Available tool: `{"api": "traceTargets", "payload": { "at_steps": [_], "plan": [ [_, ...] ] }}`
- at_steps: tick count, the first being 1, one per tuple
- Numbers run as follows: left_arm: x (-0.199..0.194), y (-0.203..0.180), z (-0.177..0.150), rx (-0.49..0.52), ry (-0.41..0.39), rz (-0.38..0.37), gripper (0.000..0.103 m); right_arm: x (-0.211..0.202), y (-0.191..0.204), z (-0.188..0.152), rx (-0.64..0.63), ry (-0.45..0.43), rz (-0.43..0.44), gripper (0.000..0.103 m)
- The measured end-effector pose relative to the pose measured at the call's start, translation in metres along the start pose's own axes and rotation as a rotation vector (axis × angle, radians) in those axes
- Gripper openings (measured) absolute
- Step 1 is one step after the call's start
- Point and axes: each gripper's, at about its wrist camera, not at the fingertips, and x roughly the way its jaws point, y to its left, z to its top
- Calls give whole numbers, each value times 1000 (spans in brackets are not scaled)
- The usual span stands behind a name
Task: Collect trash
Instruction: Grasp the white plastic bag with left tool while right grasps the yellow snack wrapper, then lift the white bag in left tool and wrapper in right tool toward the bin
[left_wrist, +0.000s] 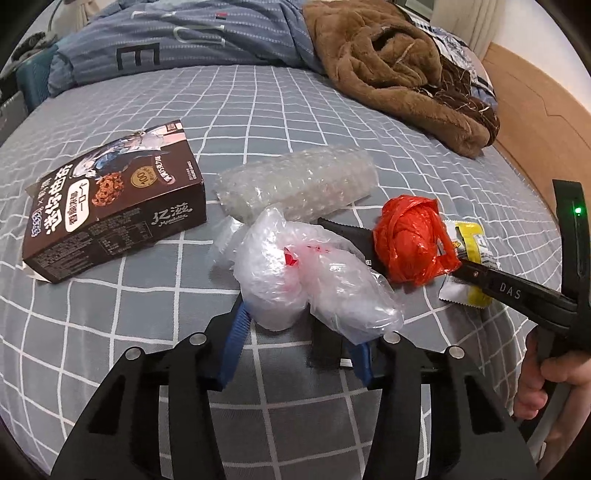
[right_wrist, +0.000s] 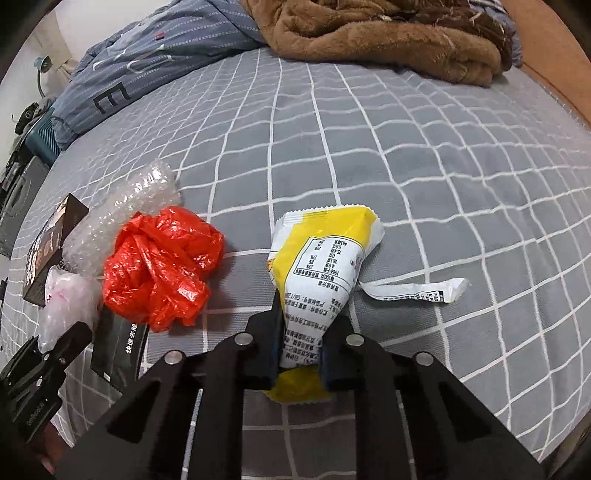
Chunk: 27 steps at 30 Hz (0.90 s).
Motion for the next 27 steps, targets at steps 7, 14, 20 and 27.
{"api": "traceTargets", "payload": {
  "at_steps": [7, 14, 20, 27],
  "plan": [
    [-15, 0, -1, 4, -28, 10, 47, -17, 7, 0, -23, -48, -17, 15],
    [-28, 1, -3, 9, -43, 22, 47, -36, 8, -4, -33, -99, -35, 15],
    [-40, 0, -5, 14, -57, 30, 47, -56, 7, -12, -28, -133, -40, 15],
    [-51, 3, -14, -4, -56, 22, 47, -70, 15, -26, -44, -152, -49, 15]
  ]
}}
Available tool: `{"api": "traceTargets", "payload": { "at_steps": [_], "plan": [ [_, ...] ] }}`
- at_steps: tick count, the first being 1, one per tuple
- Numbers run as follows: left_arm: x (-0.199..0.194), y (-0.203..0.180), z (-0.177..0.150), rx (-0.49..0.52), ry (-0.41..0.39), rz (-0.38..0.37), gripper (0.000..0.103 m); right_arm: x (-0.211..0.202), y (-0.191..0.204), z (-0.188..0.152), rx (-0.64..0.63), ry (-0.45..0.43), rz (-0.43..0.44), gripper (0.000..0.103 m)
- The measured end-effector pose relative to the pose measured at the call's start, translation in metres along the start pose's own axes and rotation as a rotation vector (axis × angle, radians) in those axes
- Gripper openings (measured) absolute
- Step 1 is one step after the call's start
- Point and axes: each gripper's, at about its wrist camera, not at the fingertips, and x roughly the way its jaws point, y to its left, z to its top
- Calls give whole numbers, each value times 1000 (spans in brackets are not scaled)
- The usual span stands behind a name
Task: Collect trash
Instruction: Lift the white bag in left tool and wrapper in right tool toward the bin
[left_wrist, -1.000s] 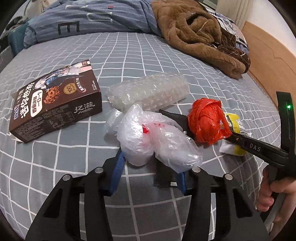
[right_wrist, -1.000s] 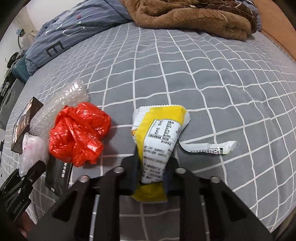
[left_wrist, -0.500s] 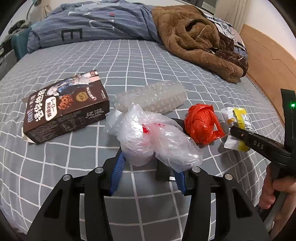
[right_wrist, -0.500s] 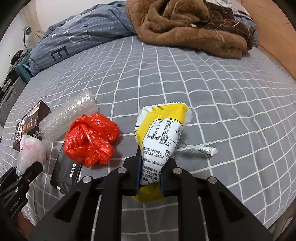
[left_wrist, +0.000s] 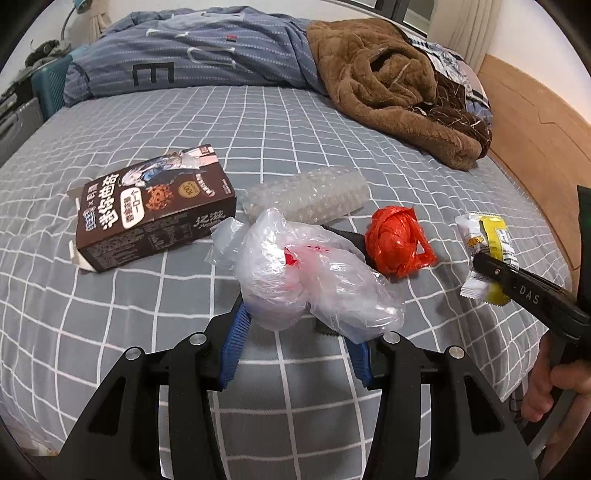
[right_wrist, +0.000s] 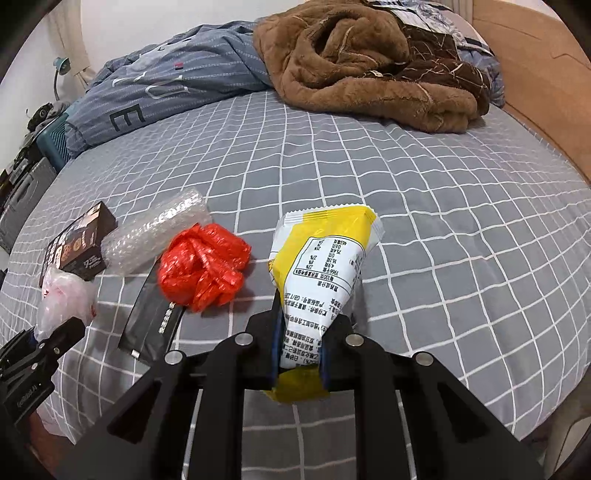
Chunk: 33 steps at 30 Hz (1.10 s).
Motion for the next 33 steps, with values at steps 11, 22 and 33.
{"api": "traceTargets", "payload": {
  "at_steps": [11, 22, 33],
  "plan": [
    [-21, 1, -14, -9, -9, -2, 47, -22, 6, -12, -10, -22, -3, 15],
    [-42, -2, -23, -7, -10, 7, 47, -58, 17, -20, -35, -69, 5, 15],
    [-66, 0, -34, -17, -26, 7, 47, -85, 23, -33, -50, -89, 15, 15]
  ]
}}
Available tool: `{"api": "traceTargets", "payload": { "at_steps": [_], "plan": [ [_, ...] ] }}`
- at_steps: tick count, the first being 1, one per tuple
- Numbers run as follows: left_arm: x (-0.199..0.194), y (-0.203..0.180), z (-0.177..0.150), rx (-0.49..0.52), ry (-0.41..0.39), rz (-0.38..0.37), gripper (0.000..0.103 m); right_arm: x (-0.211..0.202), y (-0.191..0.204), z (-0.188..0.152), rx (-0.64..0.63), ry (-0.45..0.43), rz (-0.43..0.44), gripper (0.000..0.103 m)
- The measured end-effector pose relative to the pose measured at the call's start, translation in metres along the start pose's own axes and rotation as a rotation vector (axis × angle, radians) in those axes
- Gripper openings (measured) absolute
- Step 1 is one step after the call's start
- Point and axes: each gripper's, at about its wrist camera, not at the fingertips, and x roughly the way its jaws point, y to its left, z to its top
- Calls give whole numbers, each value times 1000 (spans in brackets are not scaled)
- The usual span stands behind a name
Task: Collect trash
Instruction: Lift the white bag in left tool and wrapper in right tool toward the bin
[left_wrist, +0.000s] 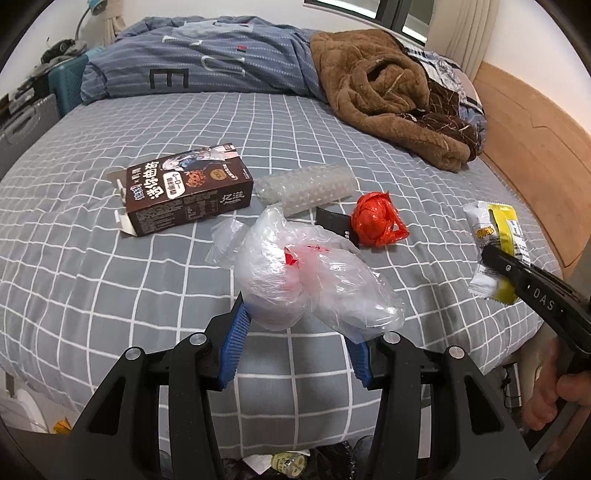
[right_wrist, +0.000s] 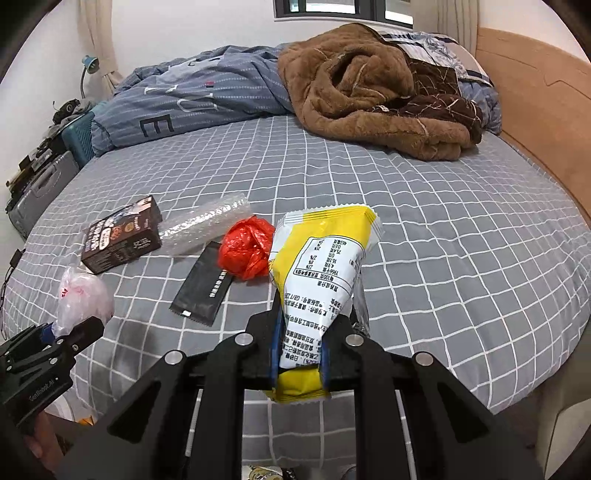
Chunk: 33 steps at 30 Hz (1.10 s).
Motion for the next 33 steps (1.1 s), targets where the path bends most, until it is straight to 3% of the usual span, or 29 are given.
{"api": "traceTargets", "payload": {
  "at_steps": [33],
  "plan": [
    [-64, -22, -63, 29, -23, -33, 47, -67, 21, -63, -20, -9, 42, 15]
  ]
}}
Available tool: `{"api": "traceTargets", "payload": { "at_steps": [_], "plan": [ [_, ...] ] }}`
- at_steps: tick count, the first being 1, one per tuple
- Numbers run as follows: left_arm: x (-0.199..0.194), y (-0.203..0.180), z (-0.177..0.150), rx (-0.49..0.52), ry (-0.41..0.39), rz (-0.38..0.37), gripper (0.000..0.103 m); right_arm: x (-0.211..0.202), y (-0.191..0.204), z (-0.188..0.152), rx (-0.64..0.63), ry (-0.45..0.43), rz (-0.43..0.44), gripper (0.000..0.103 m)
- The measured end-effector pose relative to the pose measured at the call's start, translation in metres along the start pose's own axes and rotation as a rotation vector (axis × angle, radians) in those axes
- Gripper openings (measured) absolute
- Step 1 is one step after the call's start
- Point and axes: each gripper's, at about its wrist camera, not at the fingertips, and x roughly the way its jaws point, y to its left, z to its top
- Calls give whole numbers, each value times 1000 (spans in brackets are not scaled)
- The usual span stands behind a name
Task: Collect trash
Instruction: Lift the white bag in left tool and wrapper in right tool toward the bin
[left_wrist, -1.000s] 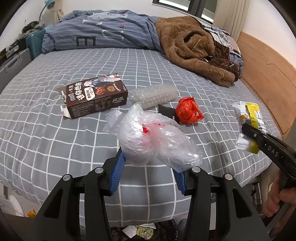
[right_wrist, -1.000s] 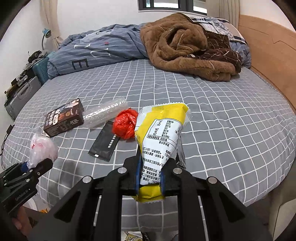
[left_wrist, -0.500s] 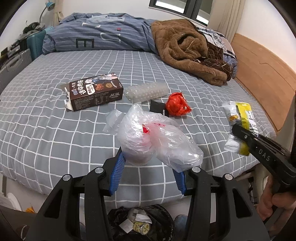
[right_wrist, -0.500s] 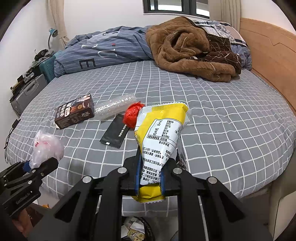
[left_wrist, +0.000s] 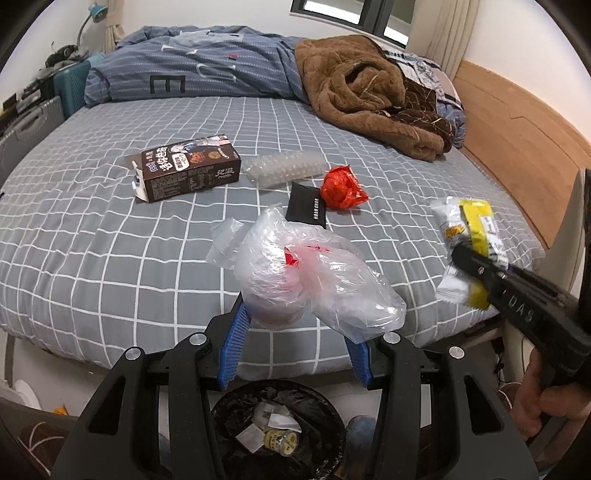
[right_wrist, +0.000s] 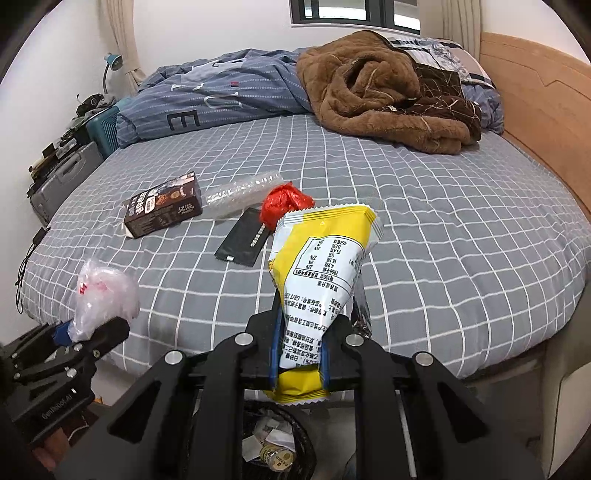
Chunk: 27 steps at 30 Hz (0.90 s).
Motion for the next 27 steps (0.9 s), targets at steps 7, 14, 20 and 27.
{"api": "traceTargets", "payload": {
  "at_steps": [7, 14, 20, 27],
  "plan": [
    [-9, -7, -15, 25, 3, -9, 47, -7, 0, -19, -4, 20, -4, 15],
    [-6, -8, -32, 37, 31, -14, 47, -10, -2, -37, 2, 48, -4, 15],
    [-3, -4, -47, 32, 60, -19, 47, -10, 0, -56, -1, 80, -5, 15],
    [-7, -4, -59, 40, 72, -20, 47, -13, -8, -77, 23, 112, -9, 15]
  ]
}}
